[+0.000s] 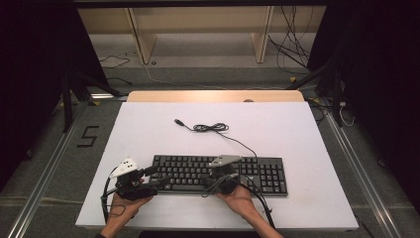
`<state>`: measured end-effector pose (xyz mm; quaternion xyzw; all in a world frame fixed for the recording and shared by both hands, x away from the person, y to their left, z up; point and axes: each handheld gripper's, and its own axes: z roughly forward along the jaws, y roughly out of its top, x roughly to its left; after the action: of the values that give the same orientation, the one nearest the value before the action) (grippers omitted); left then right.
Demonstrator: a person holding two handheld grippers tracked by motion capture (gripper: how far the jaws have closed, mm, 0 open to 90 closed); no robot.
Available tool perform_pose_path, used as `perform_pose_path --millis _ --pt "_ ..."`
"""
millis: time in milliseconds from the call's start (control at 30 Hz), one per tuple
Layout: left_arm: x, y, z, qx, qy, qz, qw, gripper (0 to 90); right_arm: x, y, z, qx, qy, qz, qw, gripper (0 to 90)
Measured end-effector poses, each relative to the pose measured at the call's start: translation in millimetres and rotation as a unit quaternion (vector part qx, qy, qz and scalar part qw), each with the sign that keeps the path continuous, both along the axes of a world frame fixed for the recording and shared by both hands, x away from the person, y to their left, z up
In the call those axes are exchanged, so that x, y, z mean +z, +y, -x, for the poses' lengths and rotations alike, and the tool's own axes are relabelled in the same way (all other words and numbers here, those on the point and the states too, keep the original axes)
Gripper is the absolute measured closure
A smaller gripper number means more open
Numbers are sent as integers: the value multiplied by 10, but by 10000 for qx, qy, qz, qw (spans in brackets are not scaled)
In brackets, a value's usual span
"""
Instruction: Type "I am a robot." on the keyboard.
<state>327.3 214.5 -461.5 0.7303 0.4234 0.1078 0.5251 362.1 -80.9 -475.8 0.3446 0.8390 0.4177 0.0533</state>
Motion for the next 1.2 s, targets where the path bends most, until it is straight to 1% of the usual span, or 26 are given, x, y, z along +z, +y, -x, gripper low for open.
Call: perform_pose_path --millis 233,500,567,600,633,667,767,933,1000,1067,1200 --pt "0 13 18 19 18 8 10000 294 -16 15 -4 -25 24 14 10000 900" --pt "-5 7 14 19 21 -8 10000 293 -46 38 1 16 66 89 9999 900" --pt "-8 8 12 19 24 -9 10000 293 -53 45 1 19 35 123 9999 900" --pt "-8 8 11 20 24 -12 10000 293 -64 53 3 9 61 182 9998 900" --pt "-8 9 11 24 23 -13 10000 293 -78 53 5 2 19 155 9999 900" --pt "-8 10 11 33 21 -9 10000 293 -81 55 10 -12 37 138 9999 900" --pt "-10 14 9 45 18 -24 10000 293 -77 64 19 -12 -1 175 9998 900" --pt "-15 29 0 70 24 -12 10000 293 -75 57 11 -33 31 134 9999 900" --pt "-15 35 -3 82 30 -6 10000 294 -66 48 7 -35 79 92 9999 900" --pt "-14 39 -4 92 25 4 10000 294 -51 27 2 -34 115 -28 9999 869" --pt "-16 45 -7 118 25 27 9999 294 3 -12 6 -60 105 -189 9997 826"
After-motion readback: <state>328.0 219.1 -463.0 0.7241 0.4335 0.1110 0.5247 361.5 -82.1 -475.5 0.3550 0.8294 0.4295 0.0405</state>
